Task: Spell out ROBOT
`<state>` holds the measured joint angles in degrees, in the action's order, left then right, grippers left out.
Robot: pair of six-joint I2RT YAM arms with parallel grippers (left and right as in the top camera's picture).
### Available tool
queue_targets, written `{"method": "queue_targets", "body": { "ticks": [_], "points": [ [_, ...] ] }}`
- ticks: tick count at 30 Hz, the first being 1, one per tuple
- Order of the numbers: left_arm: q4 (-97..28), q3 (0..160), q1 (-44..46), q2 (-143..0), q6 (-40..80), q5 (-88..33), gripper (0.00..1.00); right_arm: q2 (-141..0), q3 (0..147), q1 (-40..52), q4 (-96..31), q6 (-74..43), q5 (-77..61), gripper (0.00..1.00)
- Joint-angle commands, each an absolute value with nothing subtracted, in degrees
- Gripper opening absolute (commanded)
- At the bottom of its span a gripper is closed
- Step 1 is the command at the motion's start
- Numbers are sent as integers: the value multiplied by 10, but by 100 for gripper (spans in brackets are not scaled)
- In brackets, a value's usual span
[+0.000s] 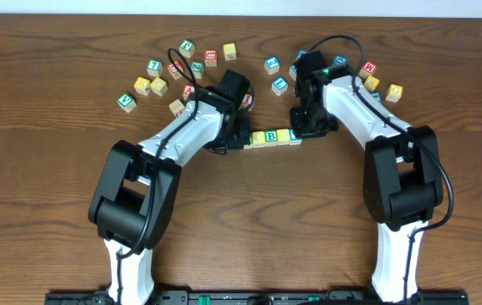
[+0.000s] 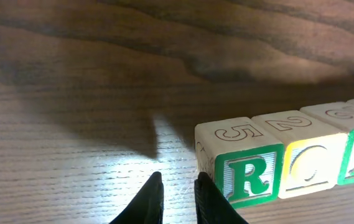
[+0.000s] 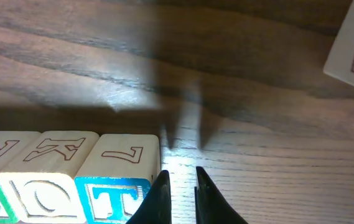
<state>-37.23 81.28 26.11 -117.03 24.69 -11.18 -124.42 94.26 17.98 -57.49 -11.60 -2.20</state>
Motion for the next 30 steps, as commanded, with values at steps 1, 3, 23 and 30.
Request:
{"method": "queue_targets", "body": {
  "ticks": [1,3,23,30],
  "points": [
    [-375,808,264,-1180,190,-124,19,-1230,940,208,-576,-106,-58,10],
    [-375,808,264,-1180,178,-124,19,-1230,940,212,-577,-106,-60,10],
    [-409,808,264,-1180,124,-83,19,-1230,940,243,-593,-122,-66,10],
    [-409,808,263,-1180,105,-81,19,-1230,940,243,-594,-132,-66,15]
  ]
}}
